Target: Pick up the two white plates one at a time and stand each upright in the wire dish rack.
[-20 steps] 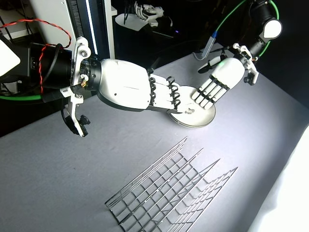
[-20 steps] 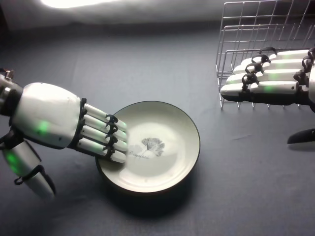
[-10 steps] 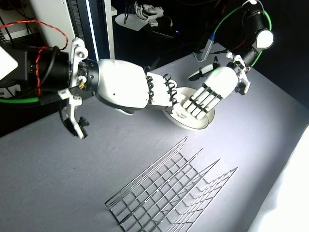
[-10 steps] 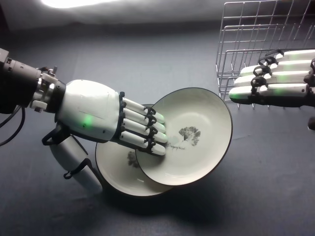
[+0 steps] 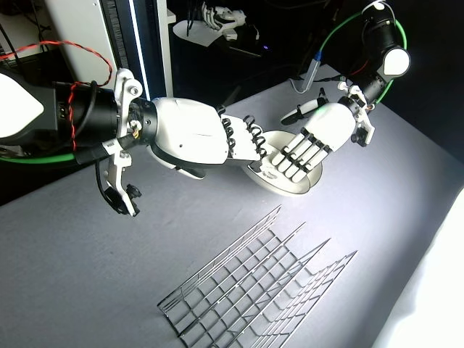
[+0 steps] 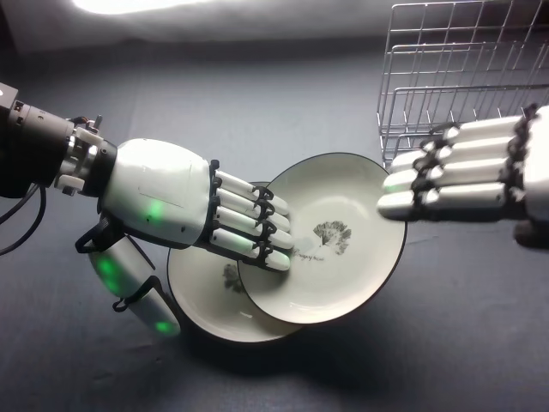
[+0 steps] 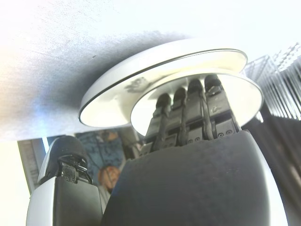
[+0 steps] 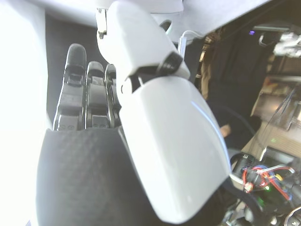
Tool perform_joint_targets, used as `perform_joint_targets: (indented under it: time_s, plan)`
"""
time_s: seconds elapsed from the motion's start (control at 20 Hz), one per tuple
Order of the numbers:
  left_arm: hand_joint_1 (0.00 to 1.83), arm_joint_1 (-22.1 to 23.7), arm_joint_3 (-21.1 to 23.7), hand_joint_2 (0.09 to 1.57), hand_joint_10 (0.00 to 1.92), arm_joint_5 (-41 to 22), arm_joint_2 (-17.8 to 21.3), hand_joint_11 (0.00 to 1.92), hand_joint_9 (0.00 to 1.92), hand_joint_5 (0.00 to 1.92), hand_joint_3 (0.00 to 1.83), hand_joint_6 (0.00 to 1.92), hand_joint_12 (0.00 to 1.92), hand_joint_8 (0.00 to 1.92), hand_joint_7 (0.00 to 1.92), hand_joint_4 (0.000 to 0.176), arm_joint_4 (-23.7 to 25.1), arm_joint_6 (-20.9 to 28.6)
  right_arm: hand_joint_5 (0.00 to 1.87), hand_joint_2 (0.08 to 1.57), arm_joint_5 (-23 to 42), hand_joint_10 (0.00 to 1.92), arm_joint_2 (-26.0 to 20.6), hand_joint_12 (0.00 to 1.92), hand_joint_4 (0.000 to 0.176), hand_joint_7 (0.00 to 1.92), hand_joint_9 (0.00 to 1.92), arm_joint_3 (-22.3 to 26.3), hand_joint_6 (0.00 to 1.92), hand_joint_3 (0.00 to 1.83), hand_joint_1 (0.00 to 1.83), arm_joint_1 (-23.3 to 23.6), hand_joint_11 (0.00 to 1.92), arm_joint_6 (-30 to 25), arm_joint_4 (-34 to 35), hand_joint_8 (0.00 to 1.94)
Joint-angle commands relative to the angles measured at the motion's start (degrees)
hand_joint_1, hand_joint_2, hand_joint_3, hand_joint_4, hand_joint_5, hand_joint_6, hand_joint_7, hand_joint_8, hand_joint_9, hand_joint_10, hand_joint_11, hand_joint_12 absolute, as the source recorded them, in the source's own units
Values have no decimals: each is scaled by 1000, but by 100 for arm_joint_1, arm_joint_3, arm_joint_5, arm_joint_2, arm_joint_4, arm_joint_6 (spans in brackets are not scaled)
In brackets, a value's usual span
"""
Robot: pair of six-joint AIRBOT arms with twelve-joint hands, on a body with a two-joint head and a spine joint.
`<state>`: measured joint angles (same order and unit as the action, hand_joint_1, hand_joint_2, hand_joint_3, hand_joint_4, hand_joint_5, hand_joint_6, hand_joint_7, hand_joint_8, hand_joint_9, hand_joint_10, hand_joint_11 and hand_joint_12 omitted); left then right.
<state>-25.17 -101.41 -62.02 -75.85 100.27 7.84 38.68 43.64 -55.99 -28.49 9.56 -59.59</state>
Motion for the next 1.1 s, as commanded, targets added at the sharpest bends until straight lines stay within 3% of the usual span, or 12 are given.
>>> perform_joint_targets:
  time_s: [0.0,0.05,0.4,0.5,0.65,0.7,0.9,1.05]
  plan:
    - [0,-24,-23,1089,0,257,-82,0,0,0,0,0,0,0,0,0,18,41,0,1158,370,8,17,653,0,0,33,-27,0,0,1648,67,0,22,288,0]
    - [0,-17,-27,1079,0,257,-90,0,0,0,0,0,0,0,0,0,18,41,3,1147,348,12,104,714,0,0,51,-86,1,0,1636,71,0,28,271,0]
    - [0,0,-44,1083,0,292,-147,0,0,0,0,0,0,0,0,0,1,44,0,1173,246,2,785,622,0,0,28,-554,0,5,1657,77,0,48,-11,0]
    - [0,1,-51,1102,0,292,-152,0,0,0,5,0,0,0,0,0,-4,44,0,1170,154,2,938,763,0,1,37,-597,0,3,1687,70,0,48,-23,0]
    - [0,12,-71,1085,0,298,-165,0,0,0,0,0,0,0,0,0,-28,44,0,1187,46,4,1177,687,0,0,34,-702,0,5,1700,16,0,52,-24,0]
    - [0,15,-72,1081,0,303,-168,0,0,0,0,0,0,0,0,0,-30,44,3,1173,46,8,1247,761,0,8,49,-750,1,0,1712,3,0,52,-24,2]
    - [0,20,-84,1091,0,303,-175,0,0,0,0,0,0,0,0,0,-34,44,0,1190,-13,5,1523,627,0,0,20,-962,0,4,1702,-32,0,58,-45,0]
    - [0,20,-95,1097,0,303,-178,0,0,0,3,0,0,0,0,0,-36,44,0,1184,-57,8,1690,709,0,1,36,-1075,0,1,1687,-70,0,59,-45,0]
